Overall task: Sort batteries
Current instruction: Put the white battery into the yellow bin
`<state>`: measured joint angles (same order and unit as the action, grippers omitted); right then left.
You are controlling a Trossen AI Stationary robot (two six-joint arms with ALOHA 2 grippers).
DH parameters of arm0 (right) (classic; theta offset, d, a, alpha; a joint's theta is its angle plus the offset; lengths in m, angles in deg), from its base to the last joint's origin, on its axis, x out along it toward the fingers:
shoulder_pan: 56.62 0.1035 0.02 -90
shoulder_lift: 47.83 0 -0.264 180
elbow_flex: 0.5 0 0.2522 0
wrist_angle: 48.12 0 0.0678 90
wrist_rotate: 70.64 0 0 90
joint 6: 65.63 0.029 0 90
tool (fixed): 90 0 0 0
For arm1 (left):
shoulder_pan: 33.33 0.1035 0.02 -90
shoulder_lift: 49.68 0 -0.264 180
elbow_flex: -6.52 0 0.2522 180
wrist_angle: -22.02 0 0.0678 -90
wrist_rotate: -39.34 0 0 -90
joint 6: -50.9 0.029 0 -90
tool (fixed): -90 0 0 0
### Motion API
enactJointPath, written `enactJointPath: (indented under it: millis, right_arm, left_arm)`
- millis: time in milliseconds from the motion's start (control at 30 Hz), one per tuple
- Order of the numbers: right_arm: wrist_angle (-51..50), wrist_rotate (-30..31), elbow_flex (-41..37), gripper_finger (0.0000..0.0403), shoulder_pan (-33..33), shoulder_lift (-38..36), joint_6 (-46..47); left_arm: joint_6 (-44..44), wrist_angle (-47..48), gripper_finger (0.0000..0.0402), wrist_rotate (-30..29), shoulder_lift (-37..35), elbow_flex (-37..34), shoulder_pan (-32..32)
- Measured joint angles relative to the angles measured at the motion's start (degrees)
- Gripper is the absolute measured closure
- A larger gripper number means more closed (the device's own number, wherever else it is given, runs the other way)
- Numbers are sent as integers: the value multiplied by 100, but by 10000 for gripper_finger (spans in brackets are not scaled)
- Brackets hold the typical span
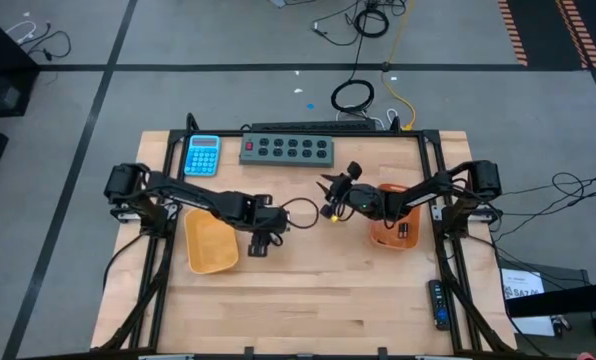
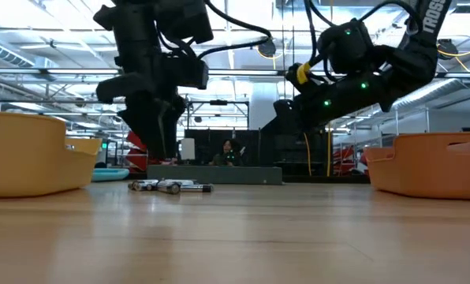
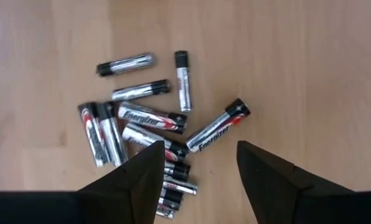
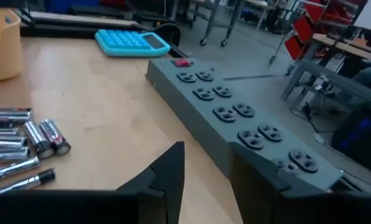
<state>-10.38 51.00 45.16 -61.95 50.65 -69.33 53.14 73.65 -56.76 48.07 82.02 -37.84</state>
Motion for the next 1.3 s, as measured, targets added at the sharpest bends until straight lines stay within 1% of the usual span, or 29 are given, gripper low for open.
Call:
enactJointPath:
  millis: [200, 367, 467, 633, 1033, 1100, 1167, 1233, 1300]
  right_arm:
    - [8, -23, -18, 291, 4, 0, -2]
    - [-68, -46, -18, 291, 4, 0, -2]
    - [-80, -53, -18, 291, 4, 0, -2]
    - [-75, -308, -16, 291, 4, 2, 0]
    - [-73, -328, -16, 291, 4, 2, 0]
    - [-73, -328, -14, 291, 4, 2, 0]
    - [-76, -328, -14, 291, 4, 2, 0]
    - [-73, -330, -14, 291, 4, 2, 0]
    - [-74, -330, -14, 291, 4, 2, 0]
  left_arm:
    - [723, -41, 194, 263, 128, 0, -68]
    - [1045, -193, 195, 462, 259, 0, -112]
    - [1216, -357, 195, 458, 342, 2, -121]
    - [1475, -351, 195, 456, 424, 2, -110]
    - [1938, -427, 196, 461, 883, 29, -66]
    - [1952, -427, 204, 502, 908, 34, -41]
    - [1952, -418, 225, 518, 912, 35, -40]
    - [1940, -408, 258, 587, 914, 33, -47]
    - [1898, -401, 303, 712, 916, 29, -45]
